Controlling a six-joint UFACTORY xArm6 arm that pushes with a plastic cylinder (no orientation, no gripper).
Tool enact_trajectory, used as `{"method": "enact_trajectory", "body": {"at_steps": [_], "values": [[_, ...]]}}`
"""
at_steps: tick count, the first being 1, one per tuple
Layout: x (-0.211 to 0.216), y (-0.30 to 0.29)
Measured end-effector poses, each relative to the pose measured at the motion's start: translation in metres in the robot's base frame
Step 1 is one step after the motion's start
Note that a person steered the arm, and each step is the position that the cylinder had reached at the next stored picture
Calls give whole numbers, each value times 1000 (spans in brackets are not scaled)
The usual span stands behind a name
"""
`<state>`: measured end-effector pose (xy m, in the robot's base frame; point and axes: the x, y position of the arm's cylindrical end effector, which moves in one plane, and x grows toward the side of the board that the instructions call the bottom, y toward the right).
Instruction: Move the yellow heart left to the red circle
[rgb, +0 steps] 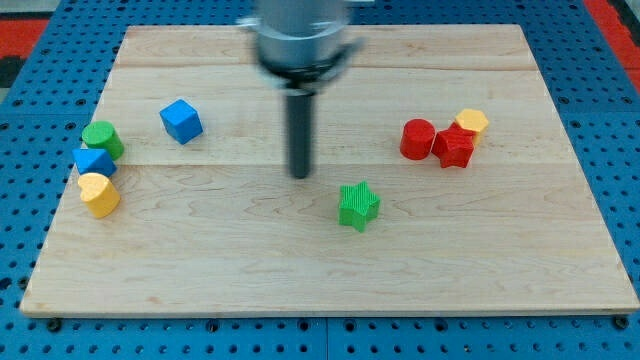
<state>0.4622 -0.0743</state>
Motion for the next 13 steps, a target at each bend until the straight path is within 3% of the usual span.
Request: {"method": "enact_trajectory", "body": {"at_steps": [1, 2, 3, 4, 5, 6, 7, 8, 10, 11, 12, 13], "values": [[77, -31], [101, -178], [68, -228], [24, -130], [9, -35], [21, -67], [57, -144], [-31, -143], [-28, 26], [18, -51], [29, -9], [-58, 56]]}}
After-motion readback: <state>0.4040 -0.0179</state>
